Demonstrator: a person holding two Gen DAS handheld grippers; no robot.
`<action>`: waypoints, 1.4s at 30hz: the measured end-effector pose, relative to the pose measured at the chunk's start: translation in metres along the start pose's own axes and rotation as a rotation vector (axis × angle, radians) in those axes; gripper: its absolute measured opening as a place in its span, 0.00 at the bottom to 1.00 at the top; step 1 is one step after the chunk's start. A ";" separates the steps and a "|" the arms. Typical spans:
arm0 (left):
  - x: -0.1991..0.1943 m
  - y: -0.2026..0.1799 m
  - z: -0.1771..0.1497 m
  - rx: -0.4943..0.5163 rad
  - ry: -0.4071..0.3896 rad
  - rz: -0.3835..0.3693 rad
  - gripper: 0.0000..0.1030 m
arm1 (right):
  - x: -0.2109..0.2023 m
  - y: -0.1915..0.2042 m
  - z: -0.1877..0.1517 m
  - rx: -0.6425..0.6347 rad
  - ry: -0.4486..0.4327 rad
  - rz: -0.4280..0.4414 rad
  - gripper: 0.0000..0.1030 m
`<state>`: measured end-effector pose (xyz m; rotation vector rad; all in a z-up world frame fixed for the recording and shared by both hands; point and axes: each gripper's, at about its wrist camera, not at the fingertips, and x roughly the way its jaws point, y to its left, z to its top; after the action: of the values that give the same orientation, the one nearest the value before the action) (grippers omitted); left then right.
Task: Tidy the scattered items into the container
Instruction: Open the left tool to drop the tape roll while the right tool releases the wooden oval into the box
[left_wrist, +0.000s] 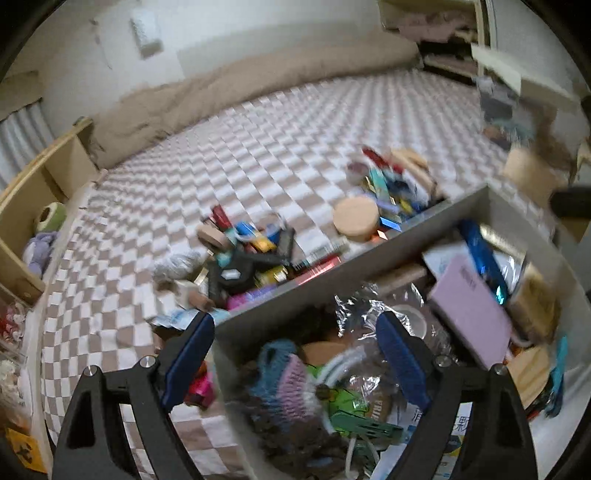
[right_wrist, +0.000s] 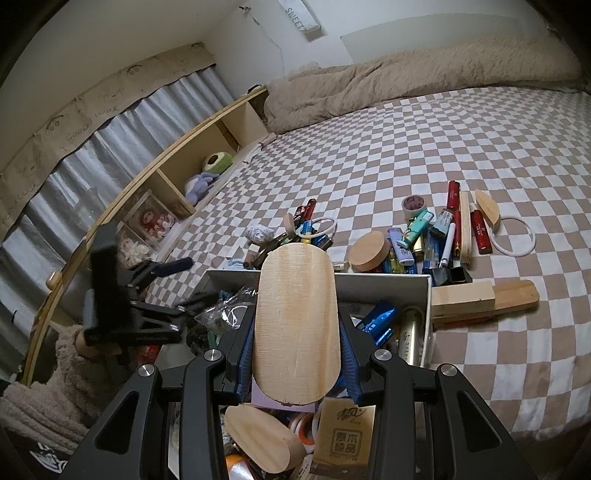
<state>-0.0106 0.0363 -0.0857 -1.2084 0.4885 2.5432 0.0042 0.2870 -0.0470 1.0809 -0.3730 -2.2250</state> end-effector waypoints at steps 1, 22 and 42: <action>0.001 -0.002 0.000 0.004 -0.011 -0.002 0.87 | 0.001 0.001 -0.001 -0.002 0.004 0.002 0.39; -0.042 0.059 -0.005 -0.284 -0.243 -0.184 0.87 | 0.074 0.100 -0.053 -0.356 0.471 0.300 0.39; -0.039 0.077 -0.021 -0.322 -0.241 -0.260 0.87 | 0.103 0.151 -0.076 -0.558 0.724 0.373 0.96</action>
<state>-0.0027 -0.0460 -0.0535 -0.9651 -0.1310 2.5502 0.0781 0.1064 -0.0817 1.2698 0.3202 -1.3575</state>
